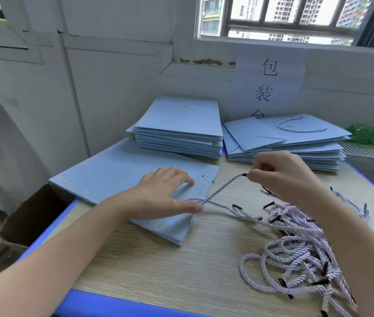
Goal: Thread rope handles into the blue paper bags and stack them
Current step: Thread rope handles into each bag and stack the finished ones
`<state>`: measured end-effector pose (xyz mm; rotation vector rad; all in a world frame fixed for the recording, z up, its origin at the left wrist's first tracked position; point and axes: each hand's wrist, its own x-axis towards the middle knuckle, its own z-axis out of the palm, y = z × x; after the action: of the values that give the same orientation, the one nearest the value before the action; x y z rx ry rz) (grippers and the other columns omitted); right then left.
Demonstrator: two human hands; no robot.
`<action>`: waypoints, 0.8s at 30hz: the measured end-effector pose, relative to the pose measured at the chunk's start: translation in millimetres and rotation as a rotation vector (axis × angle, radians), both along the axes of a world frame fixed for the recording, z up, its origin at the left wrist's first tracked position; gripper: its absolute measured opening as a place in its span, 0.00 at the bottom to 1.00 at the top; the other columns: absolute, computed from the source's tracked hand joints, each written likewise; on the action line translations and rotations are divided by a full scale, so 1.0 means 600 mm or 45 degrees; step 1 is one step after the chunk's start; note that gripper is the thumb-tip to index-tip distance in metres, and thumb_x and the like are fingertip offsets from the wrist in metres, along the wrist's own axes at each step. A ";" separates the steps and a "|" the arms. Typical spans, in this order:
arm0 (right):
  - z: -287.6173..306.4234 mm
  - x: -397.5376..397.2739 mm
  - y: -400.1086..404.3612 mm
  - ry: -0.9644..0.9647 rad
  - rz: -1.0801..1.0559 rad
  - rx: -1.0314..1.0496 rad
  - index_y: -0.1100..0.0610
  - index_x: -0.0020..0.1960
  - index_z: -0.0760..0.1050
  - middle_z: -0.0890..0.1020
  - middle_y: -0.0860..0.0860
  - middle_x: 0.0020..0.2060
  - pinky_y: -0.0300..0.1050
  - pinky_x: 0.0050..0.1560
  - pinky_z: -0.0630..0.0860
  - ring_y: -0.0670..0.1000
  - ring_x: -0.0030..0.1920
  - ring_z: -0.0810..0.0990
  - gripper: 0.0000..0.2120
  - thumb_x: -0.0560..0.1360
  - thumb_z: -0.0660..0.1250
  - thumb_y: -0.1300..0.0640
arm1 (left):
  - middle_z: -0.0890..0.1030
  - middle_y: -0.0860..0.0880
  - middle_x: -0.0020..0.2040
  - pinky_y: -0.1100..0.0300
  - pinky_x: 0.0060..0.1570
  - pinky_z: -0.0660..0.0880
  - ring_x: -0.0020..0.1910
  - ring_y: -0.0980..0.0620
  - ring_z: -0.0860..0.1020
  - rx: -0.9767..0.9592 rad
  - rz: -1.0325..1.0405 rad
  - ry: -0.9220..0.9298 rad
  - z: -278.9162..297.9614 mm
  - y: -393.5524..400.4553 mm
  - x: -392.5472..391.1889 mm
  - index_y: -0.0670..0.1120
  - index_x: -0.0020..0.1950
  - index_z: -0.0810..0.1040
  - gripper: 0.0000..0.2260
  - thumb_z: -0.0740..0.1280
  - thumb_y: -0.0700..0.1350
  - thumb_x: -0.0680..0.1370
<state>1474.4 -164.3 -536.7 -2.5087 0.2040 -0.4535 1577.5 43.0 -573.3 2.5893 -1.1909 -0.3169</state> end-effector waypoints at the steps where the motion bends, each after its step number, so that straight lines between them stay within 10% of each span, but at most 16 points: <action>1: 0.002 0.000 -0.002 0.008 0.048 0.085 0.59 0.31 0.74 0.70 0.44 0.20 0.35 0.26 0.59 0.42 0.22 0.64 0.10 0.71 0.67 0.60 | 0.62 0.58 0.70 0.56 0.69 0.52 0.70 0.57 0.58 -0.035 0.038 -0.047 -0.003 -0.003 0.002 0.57 0.70 0.64 0.32 0.57 0.72 0.70; 5: -0.008 0.001 0.005 0.202 0.218 0.075 0.53 0.28 0.76 0.68 0.45 0.18 0.42 0.29 0.59 0.46 0.23 0.62 0.16 0.74 0.65 0.57 | 0.66 0.56 0.66 0.55 0.66 0.54 0.69 0.56 0.60 -0.163 0.112 -0.149 -0.015 -0.012 0.008 0.57 0.67 0.68 0.16 0.59 0.57 0.80; 12: -0.025 0.010 0.006 0.352 0.223 -0.173 0.51 0.36 0.73 0.70 0.44 0.27 0.33 0.28 0.62 0.40 0.26 0.67 0.08 0.73 0.68 0.53 | 0.64 0.52 0.72 0.61 0.69 0.54 0.71 0.55 0.59 -0.239 0.078 -0.077 -0.010 -0.011 0.008 0.51 0.71 0.67 0.19 0.56 0.41 0.81; 17: -0.055 0.028 0.019 0.344 0.234 -0.193 0.47 0.50 0.72 0.74 0.45 0.34 0.36 0.34 0.65 0.43 0.33 0.71 0.09 0.73 0.69 0.48 | 0.61 0.54 0.75 0.62 0.70 0.51 0.74 0.56 0.57 -0.173 0.061 -0.073 -0.014 -0.012 0.006 0.51 0.74 0.65 0.20 0.58 0.51 0.81; 24: -0.056 0.036 0.016 0.025 0.210 0.008 0.49 0.36 0.76 0.76 0.43 0.30 0.29 0.33 0.69 0.40 0.28 0.73 0.09 0.73 0.70 0.60 | 0.68 0.56 0.55 0.55 0.60 0.60 0.59 0.58 0.64 -0.155 0.052 -0.121 -0.011 -0.016 -0.010 0.58 0.59 0.72 0.31 0.57 0.73 0.63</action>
<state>1496.1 -154.6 -570.3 -2.4996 0.0057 -0.3606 1571.3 33.5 -579.6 2.5439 -1.1490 -0.1103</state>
